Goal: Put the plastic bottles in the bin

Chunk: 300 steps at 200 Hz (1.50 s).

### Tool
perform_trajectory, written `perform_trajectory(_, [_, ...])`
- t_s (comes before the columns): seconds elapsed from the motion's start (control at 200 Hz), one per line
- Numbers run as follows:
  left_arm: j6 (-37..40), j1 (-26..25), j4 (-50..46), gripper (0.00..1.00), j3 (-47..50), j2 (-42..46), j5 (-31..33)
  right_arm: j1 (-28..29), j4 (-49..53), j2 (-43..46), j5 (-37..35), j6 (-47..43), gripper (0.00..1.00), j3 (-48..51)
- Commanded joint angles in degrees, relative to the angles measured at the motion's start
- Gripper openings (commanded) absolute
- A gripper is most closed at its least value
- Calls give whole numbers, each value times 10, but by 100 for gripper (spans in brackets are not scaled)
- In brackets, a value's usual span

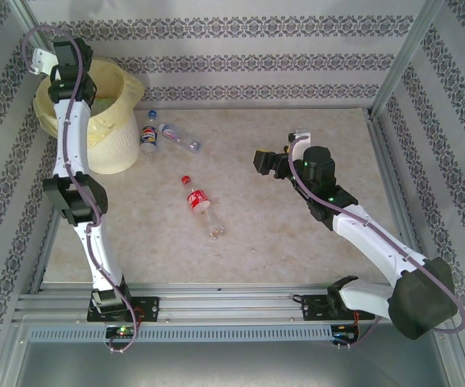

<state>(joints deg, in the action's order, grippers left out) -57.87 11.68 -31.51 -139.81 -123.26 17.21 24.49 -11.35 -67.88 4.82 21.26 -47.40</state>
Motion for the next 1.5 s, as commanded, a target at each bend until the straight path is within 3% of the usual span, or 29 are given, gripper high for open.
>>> perform_trajectory(0.0, [67, -17, -10, 100, 15, 46, -12, -1, -7, 17, -22, 15, 98, 2])
perform_trajectory(0.34, [190, -112, -1, 100, 79, 122, 8, -3, -7, 63, -82, 18, 98, 44])
perform_trajectory(0.67, [225, -228, 41, 100, 192, 162, -9, -7, 10, 91, -99, 7, 98, 56])
perform_trajectory(1.094, [178, -319, 24, 100, 279, 140, -20, -11, 45, 121, -118, 9, 98, 68])
perform_trajectory(1.284, [129, -327, -21, 100, 254, 66, -40, -14, 74, 124, -129, 8, 98, 61])
perform_trajectory(1.494, [94, -324, -81, 100, 196, -23, 17, -16, 108, 135, -129, 2, 98, 55])
